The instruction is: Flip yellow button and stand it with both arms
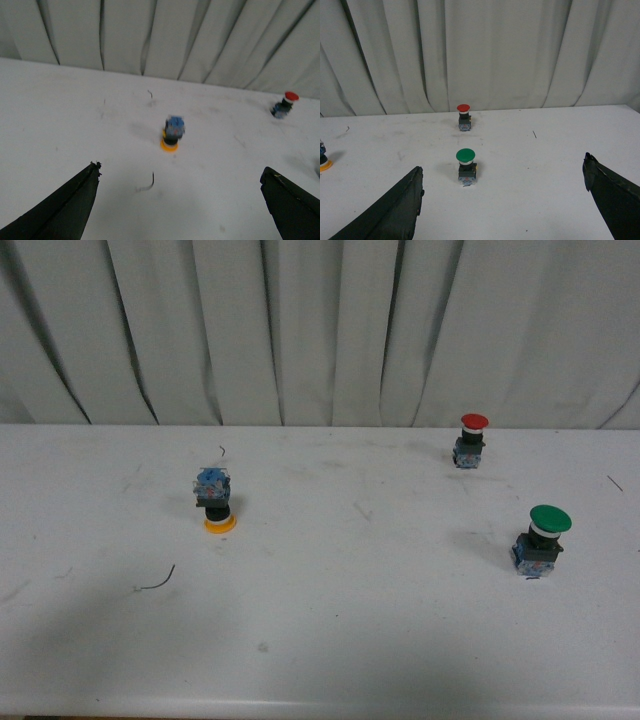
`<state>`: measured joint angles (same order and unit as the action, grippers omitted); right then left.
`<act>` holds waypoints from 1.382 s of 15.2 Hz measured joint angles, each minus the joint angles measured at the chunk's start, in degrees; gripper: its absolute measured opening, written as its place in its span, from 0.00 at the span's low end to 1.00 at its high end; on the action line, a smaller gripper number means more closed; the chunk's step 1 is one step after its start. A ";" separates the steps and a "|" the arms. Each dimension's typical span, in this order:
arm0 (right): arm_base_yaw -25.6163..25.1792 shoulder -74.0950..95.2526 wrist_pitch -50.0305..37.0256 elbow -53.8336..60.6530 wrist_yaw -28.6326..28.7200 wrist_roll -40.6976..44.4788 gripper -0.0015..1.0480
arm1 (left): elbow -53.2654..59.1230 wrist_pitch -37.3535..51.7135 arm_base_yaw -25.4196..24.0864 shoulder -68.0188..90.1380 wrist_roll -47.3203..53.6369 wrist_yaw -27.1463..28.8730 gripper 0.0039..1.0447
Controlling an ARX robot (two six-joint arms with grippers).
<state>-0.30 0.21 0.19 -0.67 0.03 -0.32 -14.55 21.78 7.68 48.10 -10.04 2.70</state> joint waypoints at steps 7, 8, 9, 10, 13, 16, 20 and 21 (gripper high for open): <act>0.00 0.00 0.00 0.00 0.00 0.00 0.94 | -40.24 -2.21 8.15 57.44 -2.03 8.33 0.94; 0.00 0.00 0.00 0.00 0.00 0.00 0.94 | -44.96 -5.11 8.76 60.46 -2.78 8.20 0.94; 0.00 0.00 0.00 0.00 -0.02 0.00 0.94 | -48.26 -7.54 9.01 62.69 -3.08 8.33 0.94; 0.00 0.00 0.00 0.00 0.00 0.00 0.94 | -52.09 -11.15 8.76 65.11 -3.65 7.82 0.94; 0.00 0.00 0.02 0.00 0.00 0.00 0.94 | -59.87 -17.14 7.04 71.52 -5.73 5.79 0.94; 0.00 0.00 0.00 0.00 0.00 0.00 0.94 | -62.60 -17.00 6.08 74.44 -5.81 5.05 0.94; 0.00 0.00 0.00 0.00 0.00 0.00 0.94 | -63.01 -14.60 5.18 75.71 -2.78 3.04 0.94; 0.00 0.00 0.00 0.00 0.00 0.00 0.94 | -63.01 -14.16 4.44 76.52 -1.11 2.60 0.94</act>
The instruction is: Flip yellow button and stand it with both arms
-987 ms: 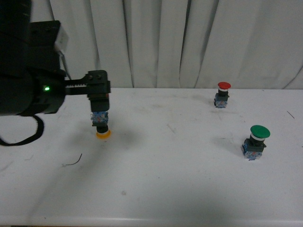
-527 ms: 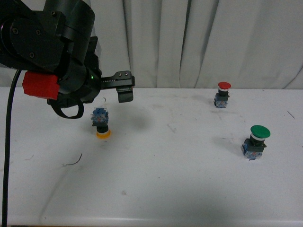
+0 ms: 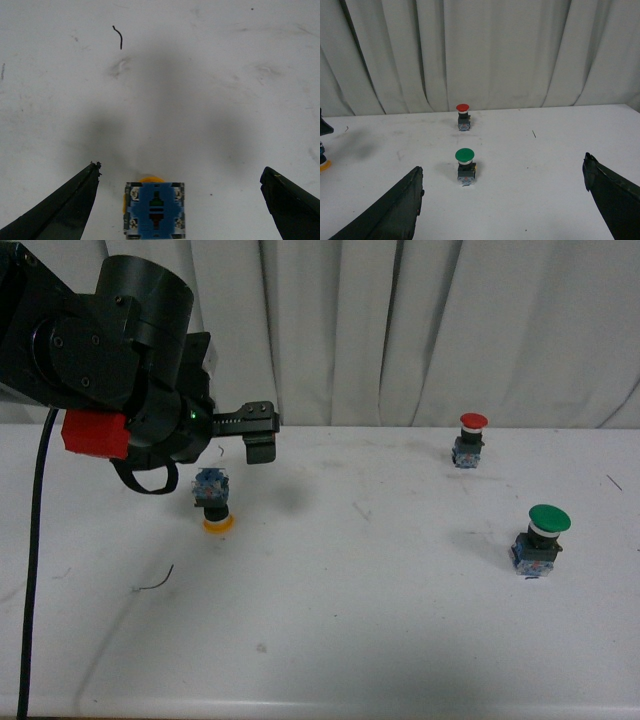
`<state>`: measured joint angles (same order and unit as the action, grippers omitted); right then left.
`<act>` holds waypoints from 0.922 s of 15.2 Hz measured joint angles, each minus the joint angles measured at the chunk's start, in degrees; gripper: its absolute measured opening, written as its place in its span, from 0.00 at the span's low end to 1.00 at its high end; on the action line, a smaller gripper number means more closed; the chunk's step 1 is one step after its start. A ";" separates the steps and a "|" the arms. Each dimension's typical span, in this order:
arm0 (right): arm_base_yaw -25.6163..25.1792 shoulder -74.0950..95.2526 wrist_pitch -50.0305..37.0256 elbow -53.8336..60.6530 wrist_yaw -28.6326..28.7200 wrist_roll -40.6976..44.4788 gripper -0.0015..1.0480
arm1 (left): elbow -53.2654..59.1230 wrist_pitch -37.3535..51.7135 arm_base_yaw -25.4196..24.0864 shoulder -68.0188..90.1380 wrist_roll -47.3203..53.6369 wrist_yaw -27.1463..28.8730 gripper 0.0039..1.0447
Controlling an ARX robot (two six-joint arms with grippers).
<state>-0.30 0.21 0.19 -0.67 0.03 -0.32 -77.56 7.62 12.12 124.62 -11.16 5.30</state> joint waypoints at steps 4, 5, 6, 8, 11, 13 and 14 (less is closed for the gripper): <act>0.00 0.00 0.00 0.00 -0.02 0.00 0.94 | 1.46 0.15 -0.92 1.77 2.73 -0.44 0.94; 0.00 0.00 0.00 0.00 0.00 0.00 0.94 | 1.53 0.07 -0.44 1.77 3.15 -0.39 0.94; 0.00 0.00 0.02 0.00 0.00 0.00 0.94 | 1.53 -0.33 -0.17 1.77 3.69 -0.37 0.94; 0.00 0.00 0.00 0.00 0.00 0.00 0.94 | 1.53 -0.85 0.39 1.79 4.11 -0.35 0.94; 0.00 0.00 0.00 0.00 0.00 0.00 0.94 | 1.51 -1.75 0.37 1.88 4.17 0.48 0.88; 0.00 0.00 0.02 0.00 0.00 0.00 0.94 | 1.46 -2.14 0.11 1.88 4.13 1.11 0.67; 0.00 0.00 0.00 0.00 0.00 0.00 0.94 | 1.38 -2.43 0.04 1.88 4.09 1.38 0.55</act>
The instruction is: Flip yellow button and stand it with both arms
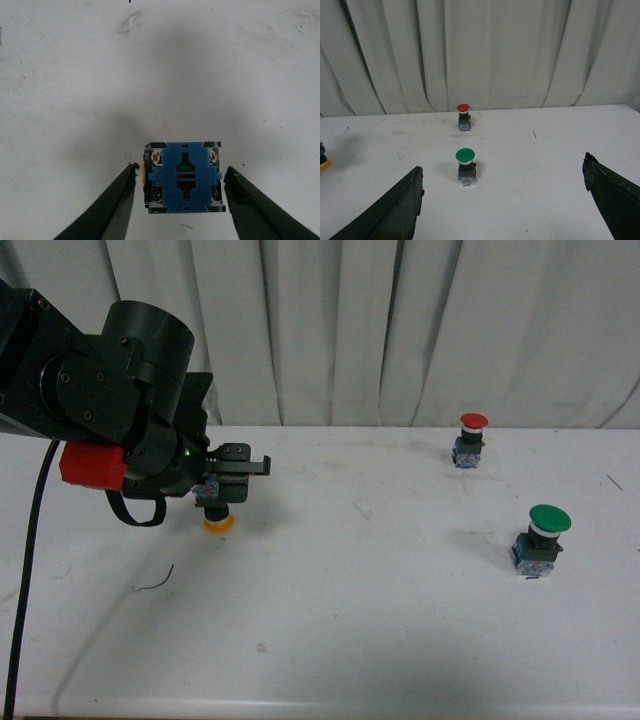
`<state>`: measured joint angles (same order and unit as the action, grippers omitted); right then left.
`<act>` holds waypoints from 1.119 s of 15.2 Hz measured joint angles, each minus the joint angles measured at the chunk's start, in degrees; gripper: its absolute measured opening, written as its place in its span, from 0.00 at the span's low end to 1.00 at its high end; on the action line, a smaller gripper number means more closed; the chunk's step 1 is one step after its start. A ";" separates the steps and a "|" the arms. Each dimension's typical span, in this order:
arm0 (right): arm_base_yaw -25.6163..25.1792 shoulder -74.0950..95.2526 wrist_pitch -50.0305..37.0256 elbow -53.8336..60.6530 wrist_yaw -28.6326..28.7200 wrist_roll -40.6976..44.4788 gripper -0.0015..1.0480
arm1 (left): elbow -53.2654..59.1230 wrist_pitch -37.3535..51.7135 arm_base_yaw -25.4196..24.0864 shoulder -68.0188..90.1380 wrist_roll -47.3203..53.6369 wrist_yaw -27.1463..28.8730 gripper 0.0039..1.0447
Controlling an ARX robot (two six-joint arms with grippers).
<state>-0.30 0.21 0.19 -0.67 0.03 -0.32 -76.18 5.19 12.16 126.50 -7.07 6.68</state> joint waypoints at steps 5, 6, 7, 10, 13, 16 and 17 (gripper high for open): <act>0.00 0.00 0.00 0.00 0.00 0.00 0.94 | -0.15 -0.37 0.17 -0.24 -0.52 0.00 0.34; 0.00 0.00 0.00 0.00 0.00 0.00 0.94 | 0.17 -0.15 0.33 -0.83 -0.68 -0.52 0.34; 0.00 0.00 0.02 0.00 0.00 0.00 0.94 | 1.44 0.20 0.77 -2.69 -1.14 -1.20 0.34; 0.00 0.00 0.00 0.00 0.00 0.00 0.94 | 9.05 4.59 2.64 -14.05 -1.60 -4.61 0.33; 0.00 0.00 0.02 0.00 0.00 0.00 0.94 | 22.99 8.20 5.73 -31.63 -1.70 -7.10 0.33; 0.00 0.00 0.02 0.00 0.00 0.00 0.94 | 34.62 6.78 9.11 -51.74 -1.62 -6.45 0.33; 0.00 0.00 0.02 0.00 0.00 0.00 0.94 | 36.20 6.36 9.40 -55.93 -1.68 -6.16 0.33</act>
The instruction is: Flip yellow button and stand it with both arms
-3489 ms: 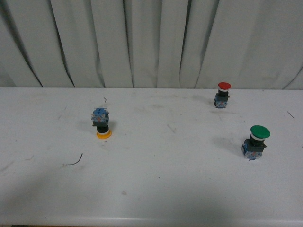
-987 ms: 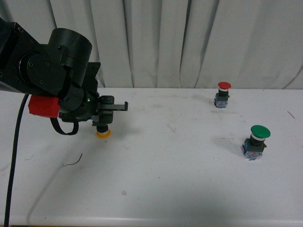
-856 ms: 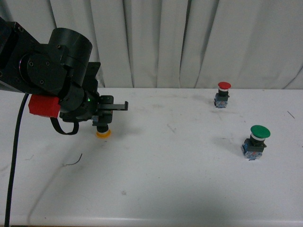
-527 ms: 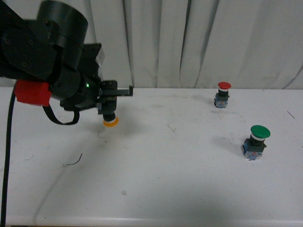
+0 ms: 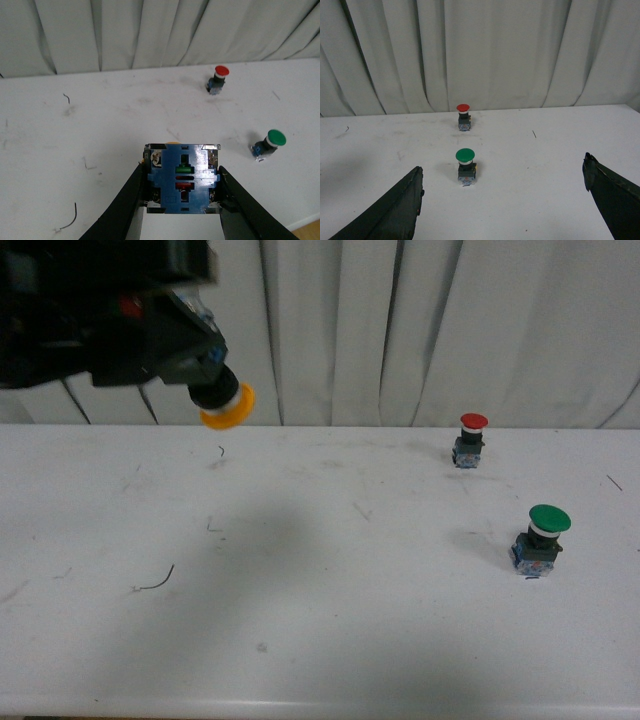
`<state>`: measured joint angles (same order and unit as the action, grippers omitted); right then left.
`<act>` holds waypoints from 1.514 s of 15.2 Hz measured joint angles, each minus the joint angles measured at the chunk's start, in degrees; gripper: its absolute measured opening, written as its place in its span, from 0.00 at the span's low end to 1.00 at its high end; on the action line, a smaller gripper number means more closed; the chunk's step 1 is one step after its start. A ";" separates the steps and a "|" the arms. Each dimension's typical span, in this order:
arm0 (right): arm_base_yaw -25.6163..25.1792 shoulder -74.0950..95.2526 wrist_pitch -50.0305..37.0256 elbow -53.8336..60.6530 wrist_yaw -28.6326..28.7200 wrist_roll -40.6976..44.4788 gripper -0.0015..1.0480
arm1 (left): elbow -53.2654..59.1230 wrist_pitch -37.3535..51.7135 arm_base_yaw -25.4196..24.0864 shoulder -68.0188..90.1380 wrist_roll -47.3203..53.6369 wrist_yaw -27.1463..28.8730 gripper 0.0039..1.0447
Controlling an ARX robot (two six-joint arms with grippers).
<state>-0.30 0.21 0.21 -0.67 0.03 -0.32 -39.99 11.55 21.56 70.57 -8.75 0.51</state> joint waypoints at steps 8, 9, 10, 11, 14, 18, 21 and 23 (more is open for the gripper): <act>0.00 0.00 -0.02 0.00 0.00 0.00 0.94 | 8.92 16.76 -6.60 -5.53 -18.12 -21.77 0.33; 0.00 0.00 -0.02 0.00 0.00 0.00 0.94 | 10.54 21.70 -7.26 -4.33 -22.23 -25.24 0.33; 0.00 0.00 0.02 0.00 -0.04 0.00 0.94 | 12.68 28.79 -8.00 -2.27 -28.63 -29.64 0.33; 0.00 0.00 -0.02 0.00 -0.02 0.00 0.94 | 13.60 37.86 -8.39 1.25 -35.45 -33.38 0.33; 0.00 0.00 -0.02 0.00 -0.02 0.00 0.94 | 15.06 61.16 -7.82 10.80 -54.86 -35.36 0.33; 0.00 0.00 0.00 0.00 -0.02 0.02 0.94 | 15.04 62.07 -4.98 11.28 -61.29 -33.48 0.33; 0.00 0.00 -0.02 0.00 -0.02 0.00 0.94 | 14.60 61.83 -4.76 13.68 -61.37 -32.85 0.33; 0.00 0.00 0.00 0.00 -0.02 0.02 0.94 | 14.58 61.99 -4.35 13.49 -61.13 -31.95 0.33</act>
<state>-0.30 0.21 0.21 -0.67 0.01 -0.30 -25.41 73.54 17.21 84.05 -69.89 -31.44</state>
